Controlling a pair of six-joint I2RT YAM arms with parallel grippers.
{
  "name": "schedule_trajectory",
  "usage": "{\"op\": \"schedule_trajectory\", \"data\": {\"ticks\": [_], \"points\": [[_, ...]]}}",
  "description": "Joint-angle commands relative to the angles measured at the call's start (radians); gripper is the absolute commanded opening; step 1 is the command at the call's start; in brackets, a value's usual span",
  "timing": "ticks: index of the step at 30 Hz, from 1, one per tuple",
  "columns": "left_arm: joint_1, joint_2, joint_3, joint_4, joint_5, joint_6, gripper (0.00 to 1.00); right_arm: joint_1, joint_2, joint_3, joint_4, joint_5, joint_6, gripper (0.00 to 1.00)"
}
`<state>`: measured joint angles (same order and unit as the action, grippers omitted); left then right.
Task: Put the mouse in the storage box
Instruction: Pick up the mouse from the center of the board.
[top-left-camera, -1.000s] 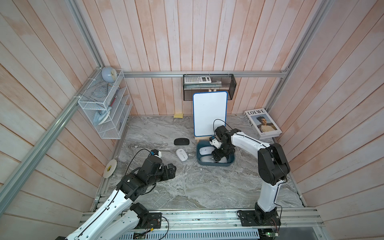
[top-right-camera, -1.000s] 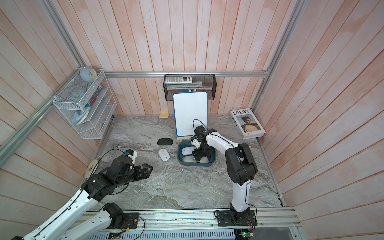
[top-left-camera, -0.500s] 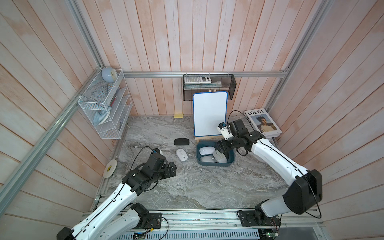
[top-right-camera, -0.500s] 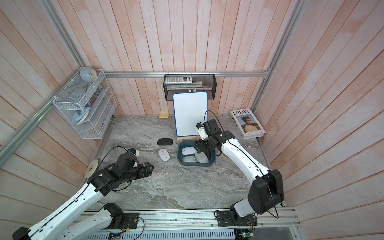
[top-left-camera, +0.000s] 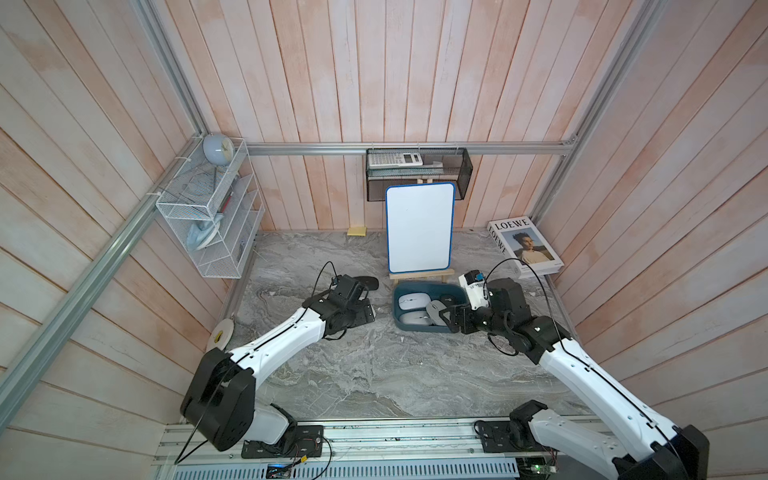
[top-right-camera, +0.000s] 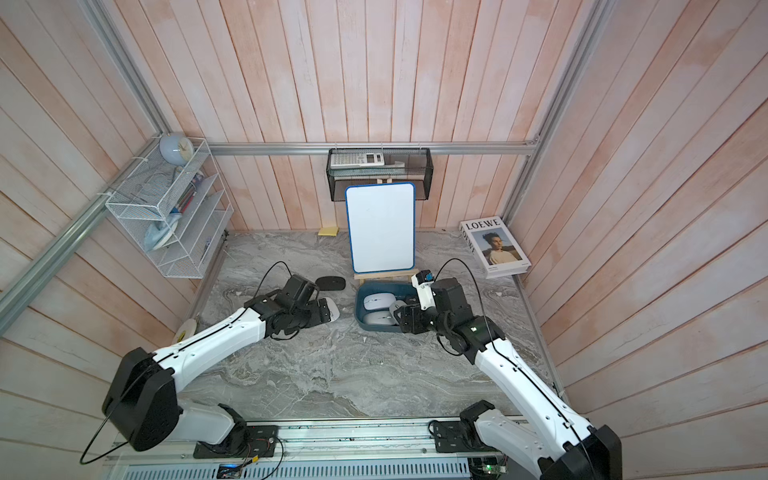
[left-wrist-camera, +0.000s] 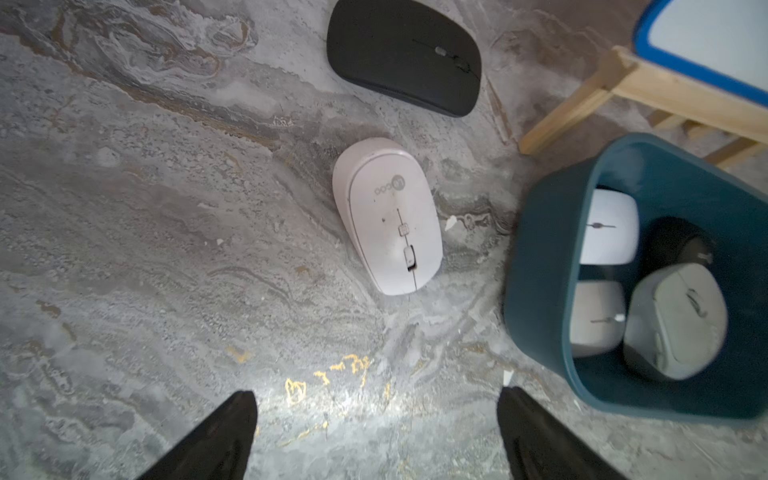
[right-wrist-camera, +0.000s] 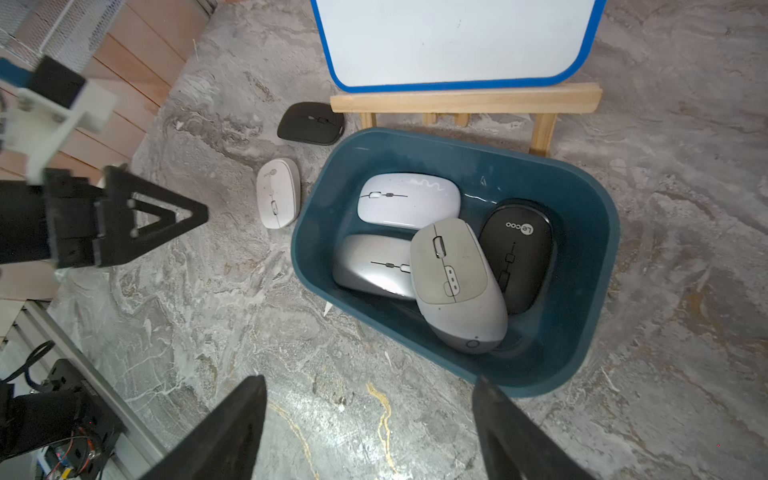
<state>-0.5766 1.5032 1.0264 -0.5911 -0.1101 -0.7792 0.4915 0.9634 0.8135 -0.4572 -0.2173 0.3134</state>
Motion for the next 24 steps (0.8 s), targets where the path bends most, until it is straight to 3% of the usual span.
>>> {"op": "schedule_trajectory", "data": {"ticks": [1,9,24], "points": [[0.011,0.102,0.095,0.033,-0.067,-0.050,0.99,0.020,-0.040,-0.029,0.023,-0.022,0.041,0.81],[0.030,0.313,0.252,-0.013,-0.124,-0.139,1.00,0.033,-0.058,-0.034,0.006,-0.024,0.044,0.81],[0.061,0.492,0.324,0.019,-0.088,-0.227,1.00,0.041,-0.043,-0.053,0.007,-0.045,0.036,0.81]]}}
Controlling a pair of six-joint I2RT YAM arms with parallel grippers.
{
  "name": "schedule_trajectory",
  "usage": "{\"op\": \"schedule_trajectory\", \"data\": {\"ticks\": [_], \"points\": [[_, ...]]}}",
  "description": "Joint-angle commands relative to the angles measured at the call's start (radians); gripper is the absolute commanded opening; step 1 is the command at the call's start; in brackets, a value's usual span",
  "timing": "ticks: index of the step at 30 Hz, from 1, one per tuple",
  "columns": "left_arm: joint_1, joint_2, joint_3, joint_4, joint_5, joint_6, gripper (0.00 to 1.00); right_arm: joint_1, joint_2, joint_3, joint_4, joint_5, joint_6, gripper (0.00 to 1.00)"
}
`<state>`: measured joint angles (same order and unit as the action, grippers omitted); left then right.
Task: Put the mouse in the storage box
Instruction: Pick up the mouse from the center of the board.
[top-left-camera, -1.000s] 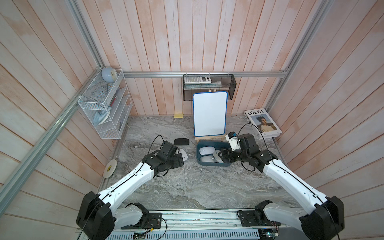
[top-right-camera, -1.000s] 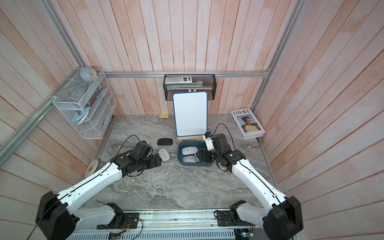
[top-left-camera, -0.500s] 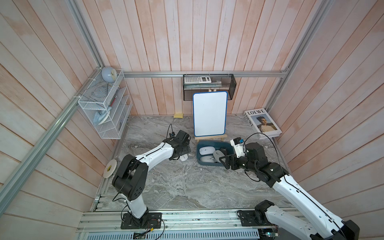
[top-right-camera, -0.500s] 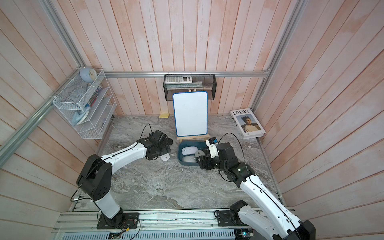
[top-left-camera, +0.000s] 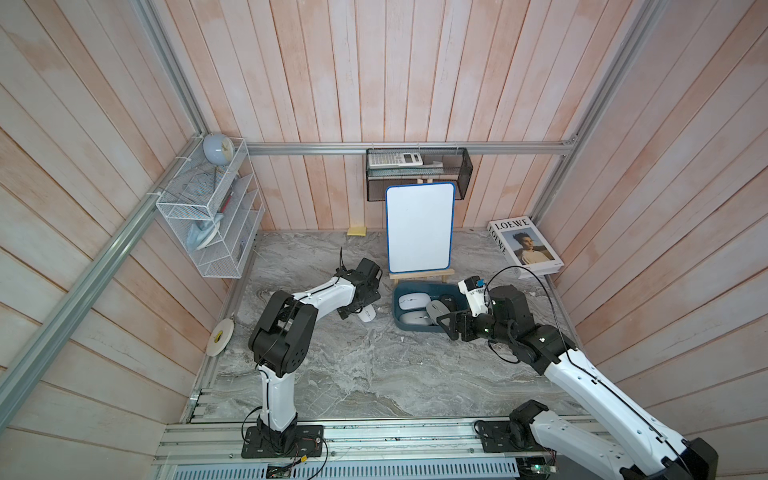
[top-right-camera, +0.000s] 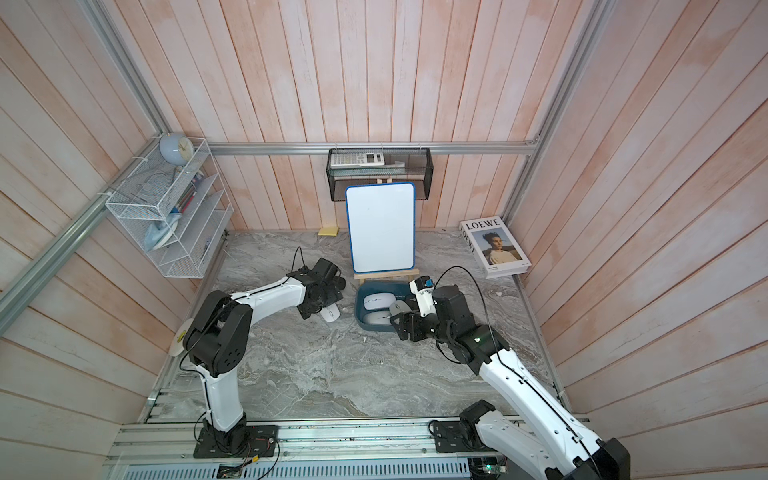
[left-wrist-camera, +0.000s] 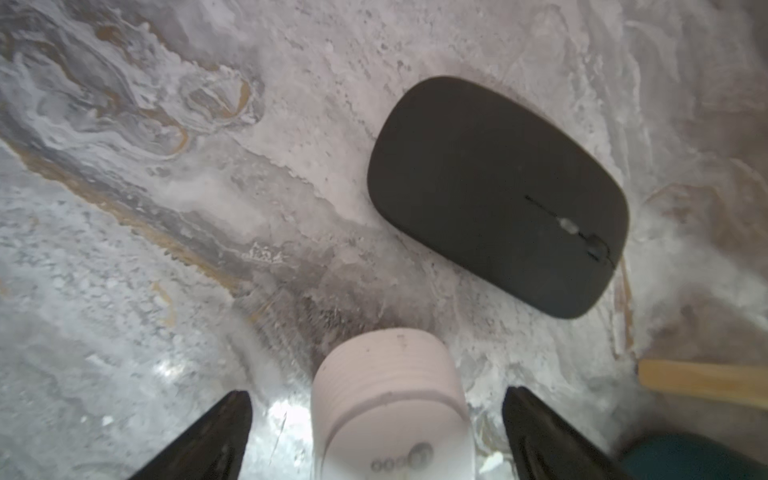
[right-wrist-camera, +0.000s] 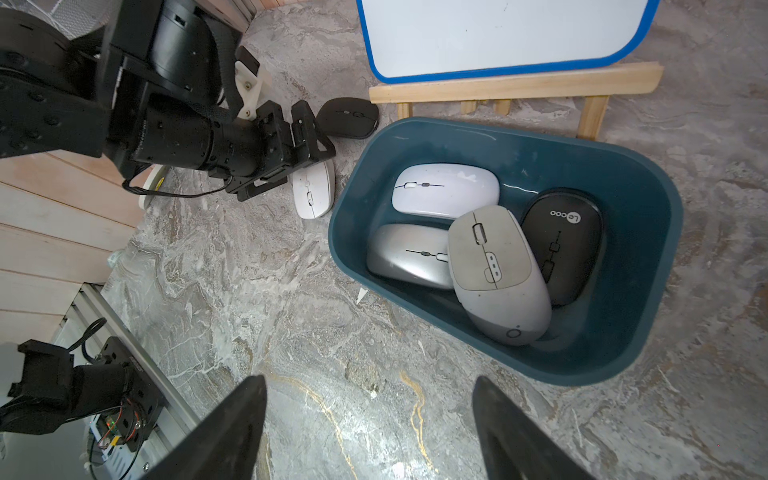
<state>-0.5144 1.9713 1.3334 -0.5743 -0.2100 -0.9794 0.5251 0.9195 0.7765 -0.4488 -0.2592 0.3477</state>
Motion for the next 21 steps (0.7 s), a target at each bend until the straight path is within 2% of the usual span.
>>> {"op": "schedule_trajectory", "data": {"ticks": [1,6,12,21], "points": [[-0.001,0.030,0.013,0.001,0.013,-0.032,0.99,0.007,0.003,-0.013,-0.005,0.000,0.001,0.82],[-0.015,0.033,-0.005,-0.007,-0.011,-0.039,0.97,0.008,0.016,-0.013,0.007,0.005,0.011,0.81],[-0.043,0.044,-0.012,-0.031,-0.015,-0.026,0.81,0.011,0.030,-0.013,0.023,0.007,0.033,0.81],[-0.080,0.001,-0.079,-0.043,-0.034,0.009,0.77,0.017,0.037,-0.019,0.029,0.015,0.034,0.81]]}}
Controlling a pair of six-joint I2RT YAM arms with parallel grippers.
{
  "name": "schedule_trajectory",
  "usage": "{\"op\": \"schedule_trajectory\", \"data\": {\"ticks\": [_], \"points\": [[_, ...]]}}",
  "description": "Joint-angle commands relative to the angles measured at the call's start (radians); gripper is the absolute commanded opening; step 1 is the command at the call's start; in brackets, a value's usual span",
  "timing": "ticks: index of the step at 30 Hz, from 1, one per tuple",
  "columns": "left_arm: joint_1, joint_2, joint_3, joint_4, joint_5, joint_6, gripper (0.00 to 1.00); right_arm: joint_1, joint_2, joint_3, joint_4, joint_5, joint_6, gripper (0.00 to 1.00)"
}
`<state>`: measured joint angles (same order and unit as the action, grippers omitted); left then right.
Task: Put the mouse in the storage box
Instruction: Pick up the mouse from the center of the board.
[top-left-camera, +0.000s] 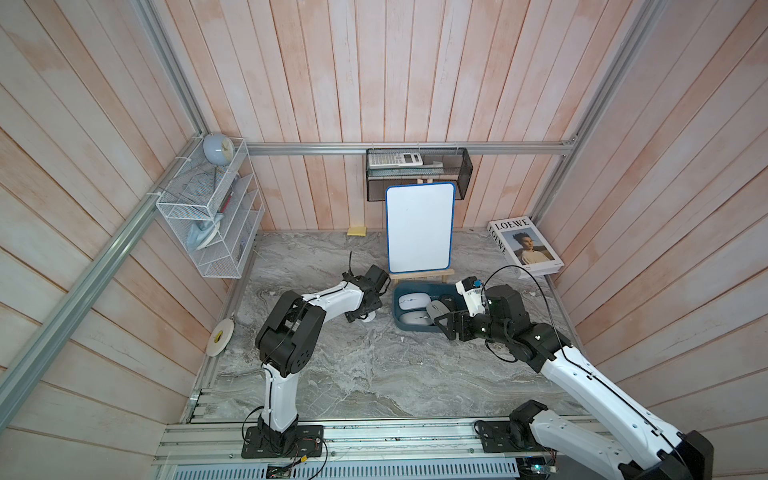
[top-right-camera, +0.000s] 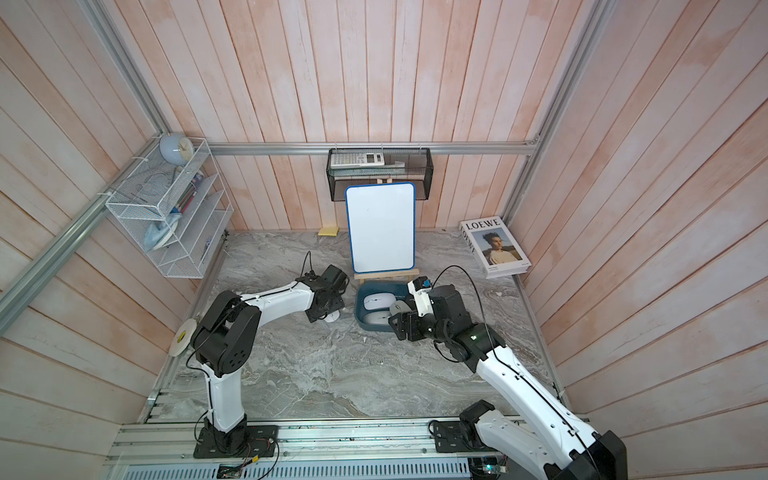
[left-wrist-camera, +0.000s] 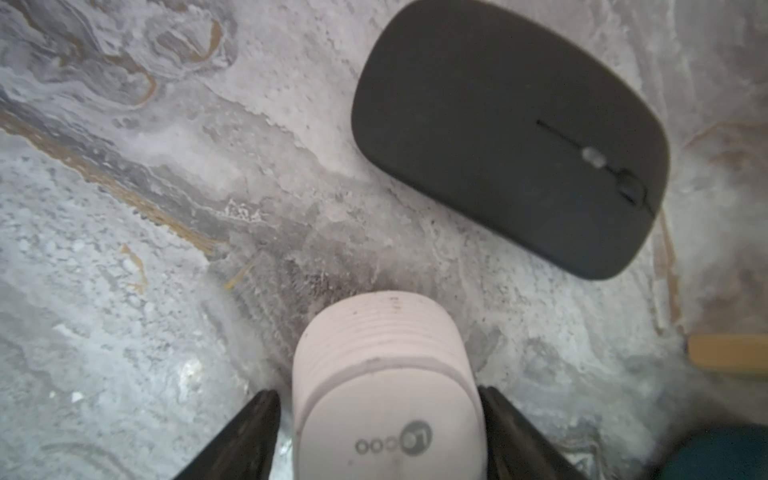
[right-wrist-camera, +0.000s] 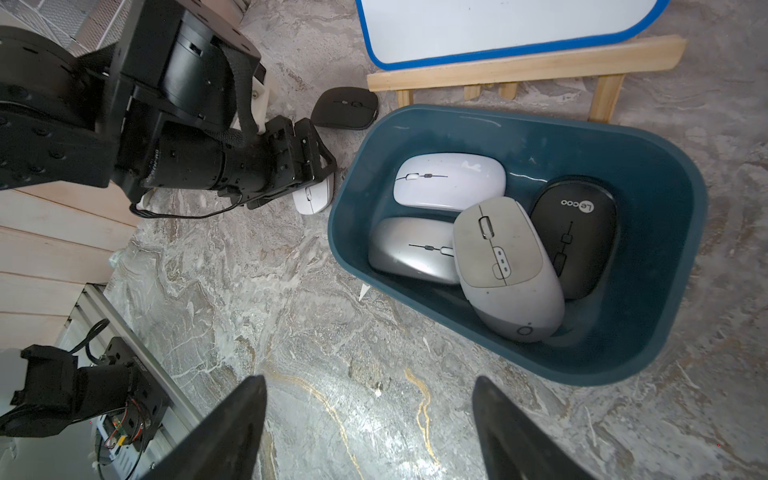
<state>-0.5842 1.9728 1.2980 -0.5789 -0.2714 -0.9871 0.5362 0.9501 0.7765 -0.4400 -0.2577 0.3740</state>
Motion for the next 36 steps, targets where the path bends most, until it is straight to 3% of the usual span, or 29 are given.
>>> {"op": "schedule_trajectory", "data": {"ticks": [1,6,7,14,18,21,25,30,36], "points": [[-0.012,0.001,-0.040,-0.039,0.031,0.025,0.76,0.006,0.007,-0.021,0.023,0.014,0.009,0.81],[-0.011,0.007,-0.014,-0.052,0.044,0.074,0.45,0.008,0.013,-0.023,0.028,0.021,0.018,0.81],[-0.011,0.002,-0.014,-0.052,0.048,0.083,0.43,0.008,0.012,-0.024,0.028,0.021,0.019,0.81],[-0.012,-0.135,-0.077,0.016,0.091,0.208,0.42,0.007,0.019,-0.035,0.028,0.031,0.026,0.81],[-0.030,-0.317,-0.110,0.056,0.133,0.418,0.41,0.008,0.039,-0.026,0.035,0.011,0.074,0.81],[-0.049,-0.477,-0.131,0.079,0.300,0.617,0.41,0.008,0.061,0.001,0.048,-0.045,0.123,0.81],[-0.086,-0.662,-0.120,0.021,0.362,0.797,0.41,0.008,0.088,0.054,0.086,-0.139,0.215,0.81],[-0.086,-0.897,-0.222,0.070,0.452,1.009,0.43,0.022,0.076,0.117,0.138,-0.195,0.343,0.79],[-0.086,-0.965,-0.255,0.040,0.532,1.176,0.43,0.141,0.076,0.200,0.180,-0.162,0.397,0.80]]}}
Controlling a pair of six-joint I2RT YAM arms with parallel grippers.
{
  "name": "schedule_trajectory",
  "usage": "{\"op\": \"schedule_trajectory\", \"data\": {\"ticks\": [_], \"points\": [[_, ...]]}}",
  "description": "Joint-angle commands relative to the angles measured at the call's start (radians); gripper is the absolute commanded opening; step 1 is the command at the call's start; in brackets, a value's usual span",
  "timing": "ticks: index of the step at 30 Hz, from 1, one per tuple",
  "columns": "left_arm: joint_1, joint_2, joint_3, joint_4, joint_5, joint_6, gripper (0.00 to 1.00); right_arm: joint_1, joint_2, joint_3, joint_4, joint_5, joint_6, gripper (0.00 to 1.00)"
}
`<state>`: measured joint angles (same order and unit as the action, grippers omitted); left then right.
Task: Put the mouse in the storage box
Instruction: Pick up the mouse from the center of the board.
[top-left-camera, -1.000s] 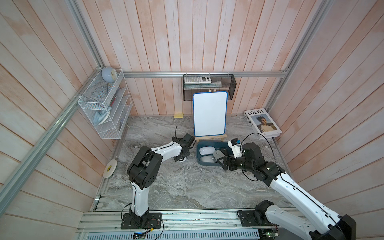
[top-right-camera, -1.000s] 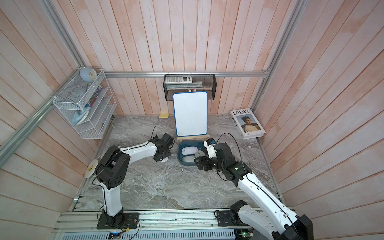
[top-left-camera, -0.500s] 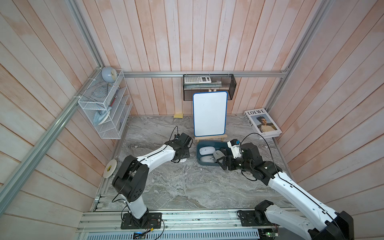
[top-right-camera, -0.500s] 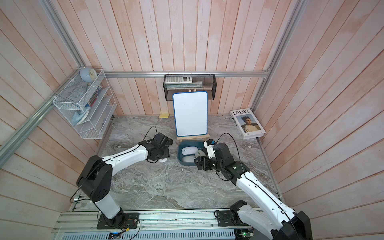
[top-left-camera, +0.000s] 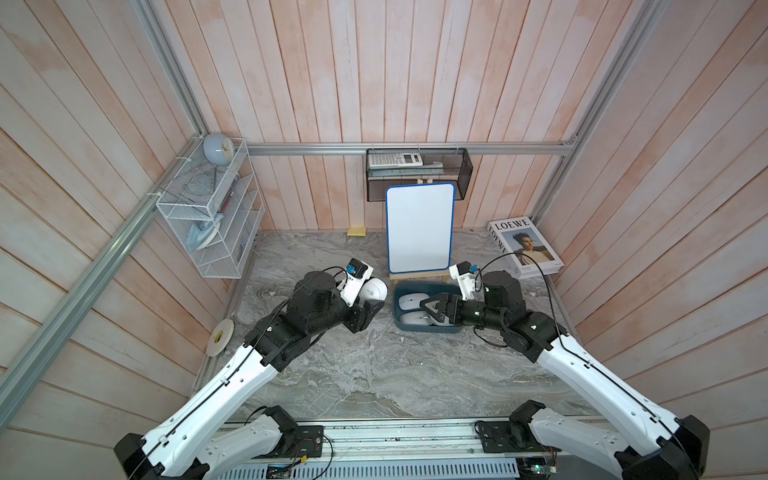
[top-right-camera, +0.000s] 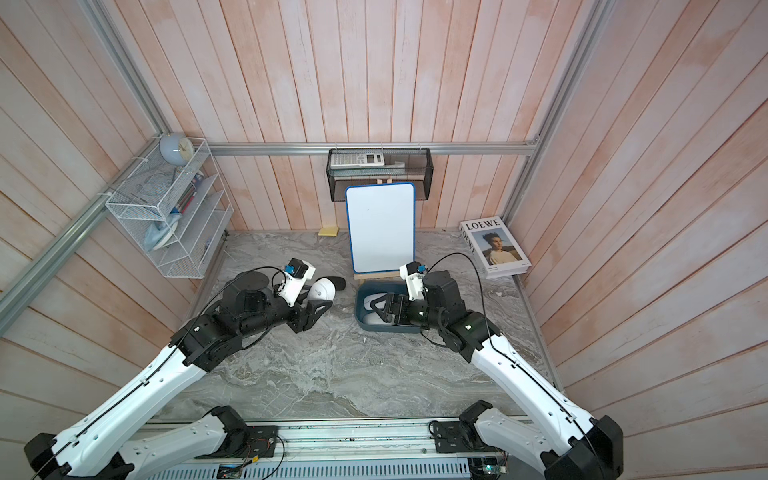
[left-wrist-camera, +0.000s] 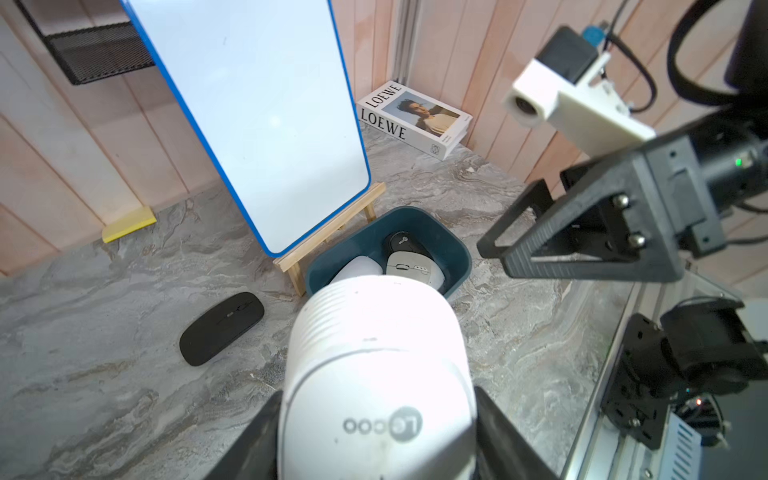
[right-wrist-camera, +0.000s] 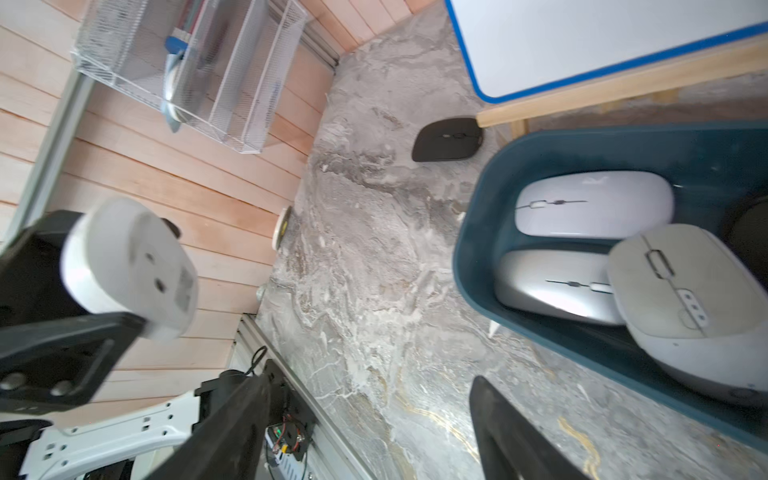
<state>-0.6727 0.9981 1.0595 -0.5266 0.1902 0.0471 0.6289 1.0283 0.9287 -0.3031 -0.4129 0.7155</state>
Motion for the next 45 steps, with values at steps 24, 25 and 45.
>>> {"op": "schedule_trajectory", "data": {"ticks": [24,25,45], "points": [[0.002,0.005,-0.090,0.010,0.193,0.212,0.44,0.255,0.281,0.219,0.095,0.028,0.180,0.67],[0.002,0.004,-0.091,0.011,0.193,0.212,0.44,0.257,0.285,0.219,0.097,0.028,0.183,0.67],[0.002,0.011,-0.104,0.006,0.185,0.207,0.54,0.292,0.304,0.233,0.105,0.042,0.176,0.34]]}}
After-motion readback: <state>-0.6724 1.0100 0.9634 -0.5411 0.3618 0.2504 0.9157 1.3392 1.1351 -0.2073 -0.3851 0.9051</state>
